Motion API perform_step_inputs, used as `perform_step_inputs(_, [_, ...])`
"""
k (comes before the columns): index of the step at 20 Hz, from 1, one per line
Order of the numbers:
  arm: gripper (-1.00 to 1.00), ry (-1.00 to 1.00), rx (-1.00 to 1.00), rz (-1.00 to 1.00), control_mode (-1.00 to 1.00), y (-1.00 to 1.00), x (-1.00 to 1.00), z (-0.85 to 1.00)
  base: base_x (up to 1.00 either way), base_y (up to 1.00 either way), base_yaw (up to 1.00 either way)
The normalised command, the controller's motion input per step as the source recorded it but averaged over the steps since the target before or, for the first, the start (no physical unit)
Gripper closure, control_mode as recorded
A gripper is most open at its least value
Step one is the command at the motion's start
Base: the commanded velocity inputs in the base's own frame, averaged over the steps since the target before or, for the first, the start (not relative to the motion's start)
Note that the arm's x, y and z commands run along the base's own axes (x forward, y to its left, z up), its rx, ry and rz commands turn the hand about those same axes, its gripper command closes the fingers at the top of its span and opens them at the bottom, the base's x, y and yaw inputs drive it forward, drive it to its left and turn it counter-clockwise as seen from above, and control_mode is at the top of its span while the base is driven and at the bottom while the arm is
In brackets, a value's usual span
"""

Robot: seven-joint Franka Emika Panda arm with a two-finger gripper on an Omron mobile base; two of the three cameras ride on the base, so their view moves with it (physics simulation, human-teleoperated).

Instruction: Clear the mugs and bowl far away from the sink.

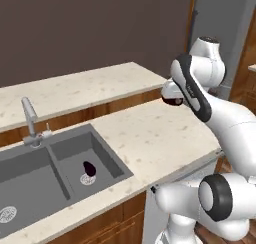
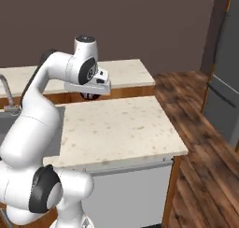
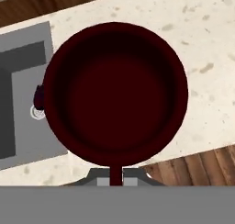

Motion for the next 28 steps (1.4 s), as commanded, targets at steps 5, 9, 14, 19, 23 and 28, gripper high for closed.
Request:
perform_step_inputs(5, [1.0,0.0,0.0,0.0,1.0,0.0,0.0,0.0,0.0,0.0,-0.99])
perform_step_inputs(9, [1.0,0.0,0.0,0.0,1.0,0.0,0.0,0.0,0.0,0.0,-0.98])
perform_step_inputs(14, [1.0,0.0,0.0,0.0,1.0,0.0,0.0,0.0,0.0,0.0,-0.97])
perform_step_inputs(19, [1.0,0.0,0.0,0.0,1.0,0.0,0.0,0.0,0.0,0.0,-1.0])
perform_step_inputs(23, [1.0,0.0,0.0,0.0,1.0,0.0,0.0,0.0,0.0,0.0,-1.0])
perform_step_inputs(28, [1.0,0.0,0.0,0.0,1.0,0.0,0.0,0.0,0.0,0.0,-1.0])
